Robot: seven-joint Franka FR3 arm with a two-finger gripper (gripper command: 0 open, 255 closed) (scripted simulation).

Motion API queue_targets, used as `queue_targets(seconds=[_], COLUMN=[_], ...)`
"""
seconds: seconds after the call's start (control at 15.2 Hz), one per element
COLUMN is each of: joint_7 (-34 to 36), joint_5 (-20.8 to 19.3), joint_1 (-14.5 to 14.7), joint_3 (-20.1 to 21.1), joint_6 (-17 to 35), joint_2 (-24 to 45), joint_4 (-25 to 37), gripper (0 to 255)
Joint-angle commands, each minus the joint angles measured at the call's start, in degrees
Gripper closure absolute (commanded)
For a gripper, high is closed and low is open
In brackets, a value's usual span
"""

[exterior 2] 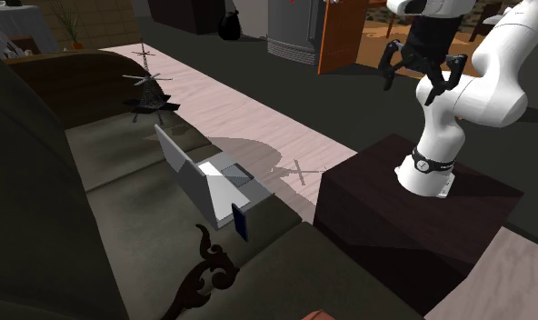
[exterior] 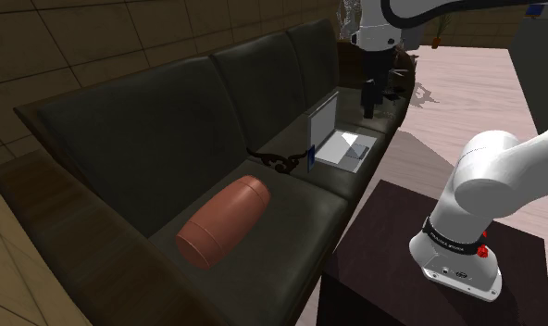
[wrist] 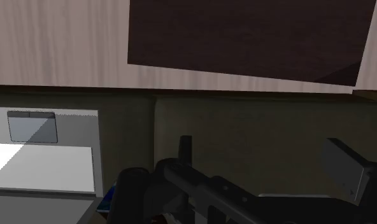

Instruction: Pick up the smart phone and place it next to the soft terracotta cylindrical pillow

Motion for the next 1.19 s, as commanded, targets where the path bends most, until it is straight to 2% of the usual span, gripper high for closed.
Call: queue_targets(seconds=[0.0, 0.66, 1.12], joint_7=[0.0, -8.7, -15.6], joint_5=[0.0, -4.2, -3.7], joint_1=[0.0, -1.1, -0.9], joint_3=[0.0, -8.3, -13.5], joint_6=[0.0, 19.8, 32.6], joint_2=[0.0, 14.8, 29.5], joint_4=[0.0, -3.0, 0.1], gripper=[0, 0, 0])
